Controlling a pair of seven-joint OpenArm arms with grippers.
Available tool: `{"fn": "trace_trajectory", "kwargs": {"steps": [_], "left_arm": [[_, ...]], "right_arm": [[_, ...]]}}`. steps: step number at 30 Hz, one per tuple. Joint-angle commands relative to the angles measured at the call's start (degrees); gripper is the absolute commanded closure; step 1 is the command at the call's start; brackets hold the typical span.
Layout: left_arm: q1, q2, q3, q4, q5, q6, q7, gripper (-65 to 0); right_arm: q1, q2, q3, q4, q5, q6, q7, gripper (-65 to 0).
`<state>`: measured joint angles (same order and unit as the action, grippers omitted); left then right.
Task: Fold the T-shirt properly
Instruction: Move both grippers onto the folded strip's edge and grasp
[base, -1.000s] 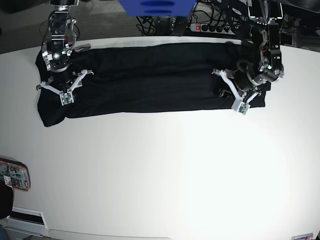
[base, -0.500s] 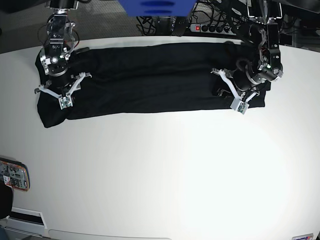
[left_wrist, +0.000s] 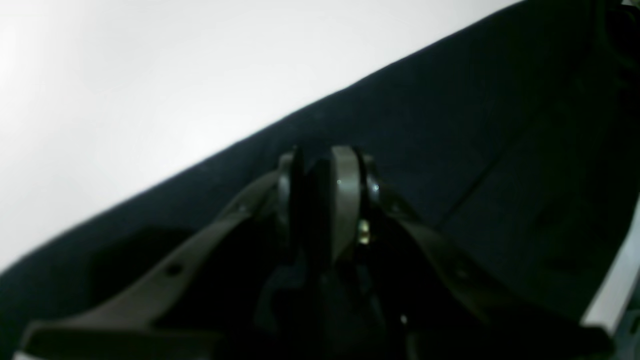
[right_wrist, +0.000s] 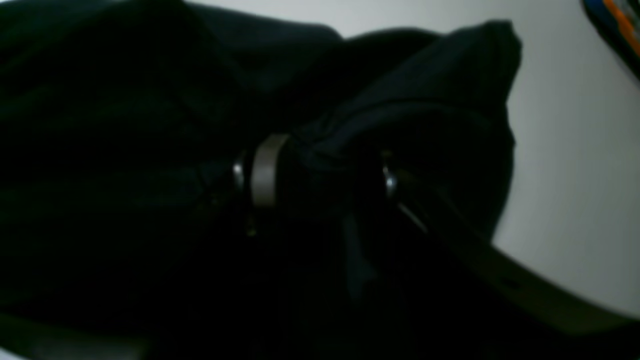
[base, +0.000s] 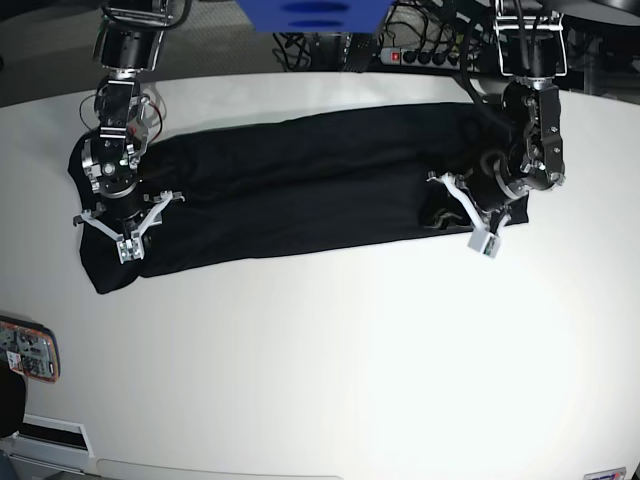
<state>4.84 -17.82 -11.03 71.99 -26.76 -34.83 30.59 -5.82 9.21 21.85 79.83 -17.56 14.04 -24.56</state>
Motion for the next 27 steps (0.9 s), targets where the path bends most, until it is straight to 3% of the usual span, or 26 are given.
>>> {"fn": "trace_trajectory", "kwargs": {"steps": [1, 7, 16, 20, 27], "left_arm": [[0.0, -1.3, -0.1, -3.9, 12.9, 7.3, 8.5, -11.4], [-5.9, -1.6, -0.1, -11.1, 16.1, 7.3, 5.0, -11.4], [-12.6, -1.6, -0.1, -13.0, 21.4, 7.2, 5.1, -11.4], [-10.9, -1.6, -0.1, -7.2, 21.5, 7.2, 5.6, -11.4], [-9.3, -1.6, -0.7, 5.9, 21.1, 7.3, 14.4, -11.5]], "right_arm": [[0.7, 0.5, 0.3, -0.1, -0.4, -0.2, -0.7, -21.6], [0.7, 0.5, 0.3, -4.1, -0.4, -0.2, -0.7, -21.6], [2.4, 0.4, 0.2, -7.6, -0.6, -0.2, -0.7, -21.6], [2.5, 0.4, 0.2, -5.1, -0.7, -0.2, -0.7, -21.6], [2.6, 0.3, 0.2, 2.4, -0.7, -0.2, -1.0, -21.6]]}}
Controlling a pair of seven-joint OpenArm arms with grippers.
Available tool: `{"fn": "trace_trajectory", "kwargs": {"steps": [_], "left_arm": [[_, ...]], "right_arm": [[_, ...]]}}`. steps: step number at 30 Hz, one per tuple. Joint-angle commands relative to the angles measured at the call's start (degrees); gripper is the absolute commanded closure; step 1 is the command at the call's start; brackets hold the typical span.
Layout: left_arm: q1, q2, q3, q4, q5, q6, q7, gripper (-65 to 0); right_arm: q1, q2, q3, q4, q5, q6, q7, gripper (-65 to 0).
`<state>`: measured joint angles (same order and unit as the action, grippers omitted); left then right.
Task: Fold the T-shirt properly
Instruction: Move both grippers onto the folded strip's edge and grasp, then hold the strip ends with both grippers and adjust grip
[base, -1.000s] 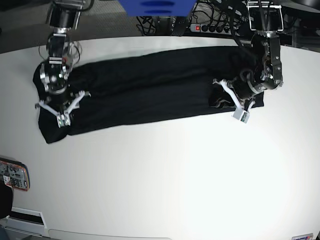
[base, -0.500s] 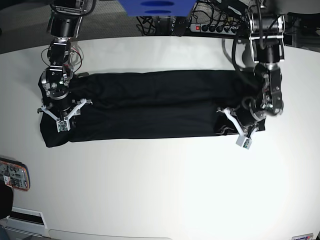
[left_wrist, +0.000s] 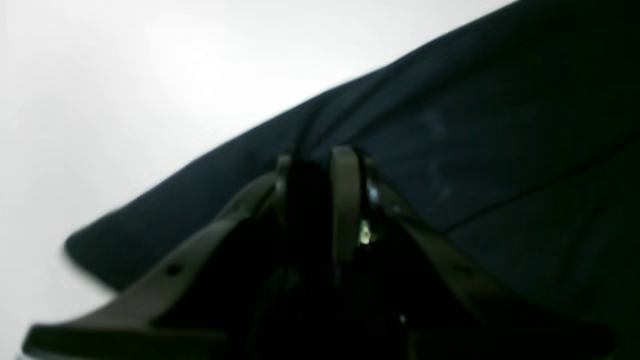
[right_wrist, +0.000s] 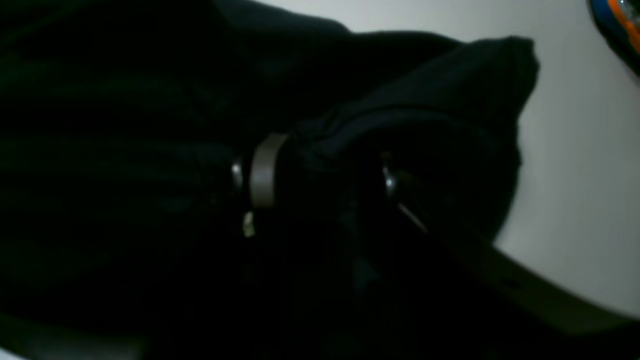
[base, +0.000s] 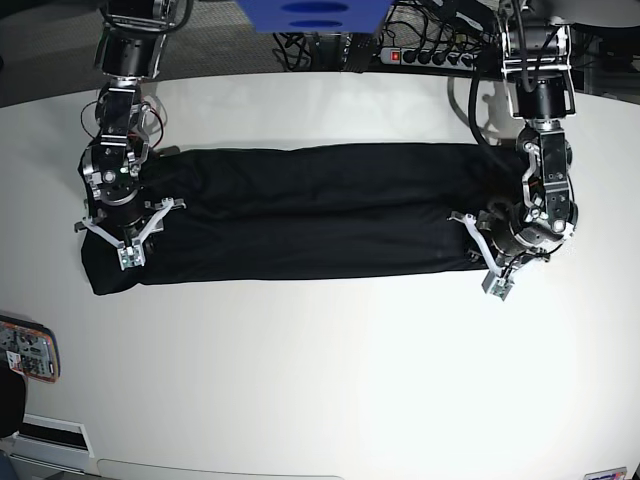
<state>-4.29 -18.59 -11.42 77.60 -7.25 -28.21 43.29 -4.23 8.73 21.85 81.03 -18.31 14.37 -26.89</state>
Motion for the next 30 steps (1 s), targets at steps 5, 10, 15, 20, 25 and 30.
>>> {"fn": "trace_trajectory", "kwargs": {"steps": [5, 10, 15, 20, 25, 30], "left_arm": [[-0.1, -0.8, -0.3, 10.4, 1.5, 0.6, 6.6, -21.4], [2.1, -0.8, -0.3, 20.6, 1.5, 0.4, 10.1, -27.2], [5.7, -0.8, -0.3, 28.6, 1.5, 0.5, 10.3, -27.3], [8.1, -0.8, -0.4, 30.1, 1.5, 0.6, 10.2, -27.5], [8.8, -0.8, -0.3, 30.3, 1.4, 0.5, 9.8, -27.4], [8.8, -0.8, -0.8, 30.3, -1.4, 0.6, 9.7, -27.4]], "right_arm": [[1.0, 0.8, 0.2, 9.3, 0.1, -0.5, -3.6, -22.1], [0.8, 0.8, -0.7, 19.2, 0.1, -0.4, -8.6, -22.1], [0.7, 1.1, -7.4, 26.1, -2.4, -0.4, -12.1, -22.1], [-6.2, 2.7, -13.1, 27.4, -18.9, -0.4, -2.3, -22.0], [-7.2, 2.7, -11.2, 27.4, -23.3, -0.4, -3.0, -22.0], [-7.4, 3.5, -12.7, 27.8, -23.4, -0.4, -8.8, -22.0]]}}
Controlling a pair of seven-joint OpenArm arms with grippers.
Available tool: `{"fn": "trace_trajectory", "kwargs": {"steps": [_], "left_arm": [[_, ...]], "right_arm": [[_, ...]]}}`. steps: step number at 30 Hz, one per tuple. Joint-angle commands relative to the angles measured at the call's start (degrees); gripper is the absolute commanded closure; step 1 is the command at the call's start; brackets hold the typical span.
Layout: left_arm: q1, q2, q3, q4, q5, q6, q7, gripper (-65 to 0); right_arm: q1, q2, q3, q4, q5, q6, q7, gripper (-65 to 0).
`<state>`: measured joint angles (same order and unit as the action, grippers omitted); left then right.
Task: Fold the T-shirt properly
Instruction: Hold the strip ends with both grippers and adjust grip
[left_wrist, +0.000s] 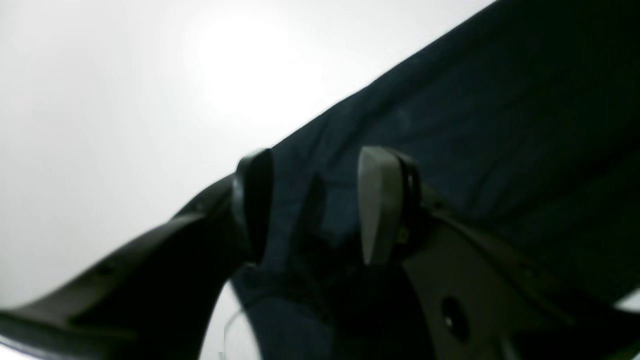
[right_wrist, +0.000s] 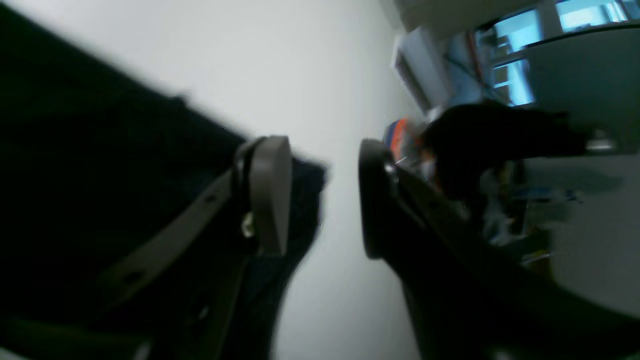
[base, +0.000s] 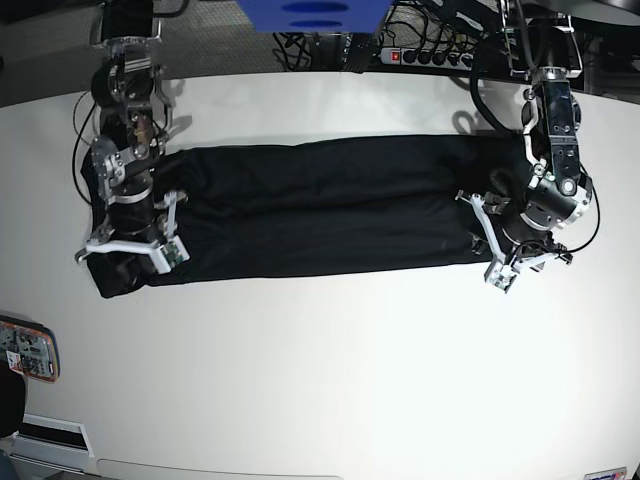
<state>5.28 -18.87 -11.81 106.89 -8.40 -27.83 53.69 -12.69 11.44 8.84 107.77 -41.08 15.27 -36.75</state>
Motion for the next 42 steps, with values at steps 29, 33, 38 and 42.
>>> {"fn": "trace_trajectory", "kwargs": {"steps": [29, 33, 38, 42], "left_arm": [[-0.7, -0.5, -1.6, 0.8, -1.0, 0.2, -0.8, -27.4], [-0.7, -0.2, -1.5, 1.0, -1.3, 0.2, -0.7, -27.4], [-0.7, -0.1, -1.4, 1.0, -1.3, 0.3, -0.2, -27.4], [-0.4, -0.4, -1.5, 1.0, -1.0, 0.3, -0.1, -27.4]], "right_arm": [[4.3, 1.5, 6.4, 1.2, -13.7, -1.3, 3.0, -22.1], [4.4, 1.6, 6.5, 1.1, -7.1, -1.3, 8.0, -22.1], [4.2, 1.6, 6.3, 1.0, 5.0, -1.3, 7.7, -22.1], [4.2, 1.5, 6.5, 1.0, 9.2, -1.3, 6.4, -22.0]]}}
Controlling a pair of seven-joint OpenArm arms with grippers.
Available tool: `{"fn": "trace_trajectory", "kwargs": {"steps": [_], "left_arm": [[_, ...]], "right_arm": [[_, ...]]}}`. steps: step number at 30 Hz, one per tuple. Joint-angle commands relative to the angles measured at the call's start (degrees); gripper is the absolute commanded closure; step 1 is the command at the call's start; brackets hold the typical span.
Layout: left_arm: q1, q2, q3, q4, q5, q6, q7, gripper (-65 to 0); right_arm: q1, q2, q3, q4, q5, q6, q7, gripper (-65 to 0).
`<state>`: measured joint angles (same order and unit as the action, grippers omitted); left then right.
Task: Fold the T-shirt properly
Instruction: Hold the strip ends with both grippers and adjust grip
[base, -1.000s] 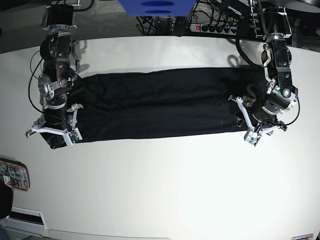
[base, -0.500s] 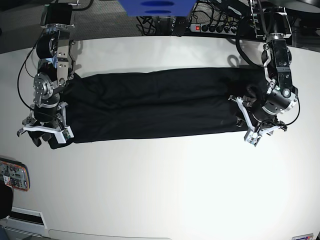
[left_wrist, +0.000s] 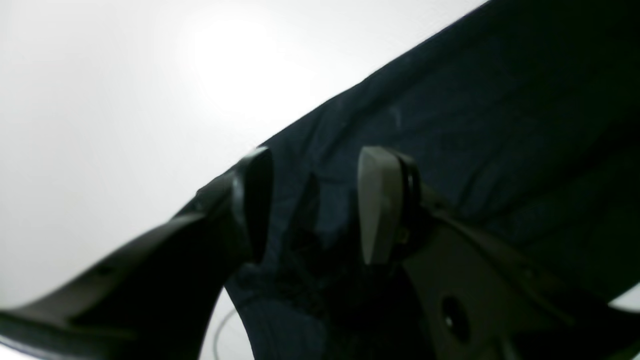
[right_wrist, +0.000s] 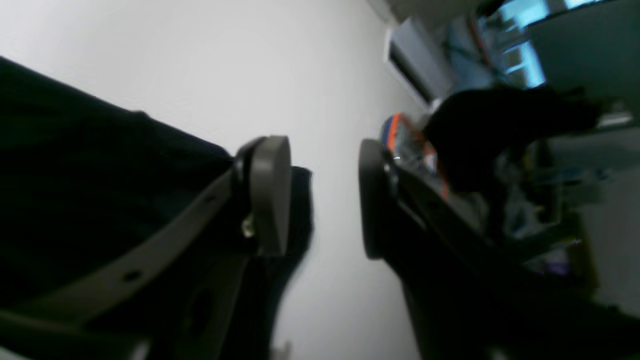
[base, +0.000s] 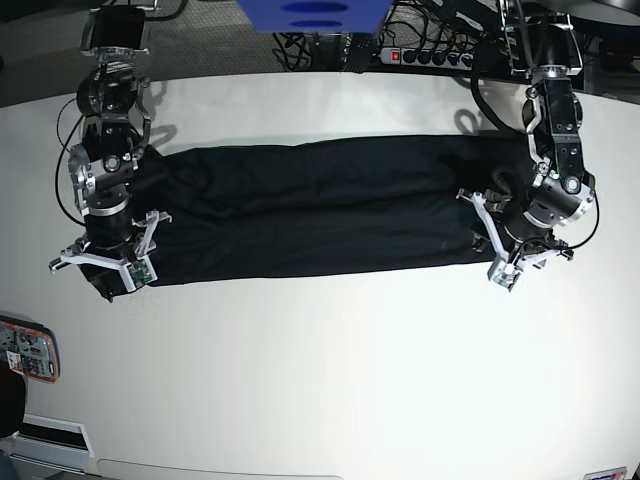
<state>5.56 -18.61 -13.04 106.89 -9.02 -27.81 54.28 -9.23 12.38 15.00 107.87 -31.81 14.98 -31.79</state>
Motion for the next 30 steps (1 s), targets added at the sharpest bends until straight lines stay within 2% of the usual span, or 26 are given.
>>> {"fn": "trace_trajectory", "kwargs": {"steps": [1, 5, 11, 13, 14, 17, 20, 24, 30], "left_arm": [[-0.7, -0.7, -0.3, 1.0, -0.3, 0.3, -0.7, -27.4], [0.0, -0.9, -0.4, 1.0, 0.1, 0.3, -1.6, -27.4], [3.8, -0.6, -0.3, 1.0, 7.4, 0.6, -11.7, -27.3], [3.9, -0.2, -0.3, 1.0, 9.9, 2.9, -10.8, -27.3], [3.8, 0.2, -0.3, 0.9, 10.3, 5.4, -9.0, -27.3], [3.8, 0.4, -0.3, 0.9, 9.5, 9.4, -6.7, -27.3], [4.3, 0.4, -0.3, 0.9, 7.8, 9.5, -7.6, -27.3], [4.3, 0.2, 0.1, 0.9, 9.2, 9.4, -7.8, -27.3], [4.2, 0.4, 0.1, 0.9, 11.0, 9.3, -11.2, -27.3]], "right_arm": [[0.8, 0.5, 0.3, 1.0, 1.1, -1.0, 1.4, -22.1], [0.8, 0.3, 0.4, 1.4, 9.9, -1.0, 1.2, -22.1], [-0.7, 0.3, 0.4, 1.4, 27.1, -1.0, 1.4, -21.7], [-2.0, 0.4, 0.4, 1.4, 31.6, -1.0, 1.9, -21.9], [-2.4, 0.6, 0.4, 1.4, 33.4, -1.0, 3.0, -22.0], [-2.7, 0.8, 0.4, 1.2, 35.2, -1.0, 6.6, -21.8], [-2.9, 0.8, 0.4, 1.3, 35.2, -1.0, 7.9, -21.7], [-2.8, 0.7, 0.4, 1.3, 35.2, -1.0, 7.8, -21.7], [-2.9, 0.8, 0.3, 1.3, 35.1, -1.0, 7.8, -21.7]]}}
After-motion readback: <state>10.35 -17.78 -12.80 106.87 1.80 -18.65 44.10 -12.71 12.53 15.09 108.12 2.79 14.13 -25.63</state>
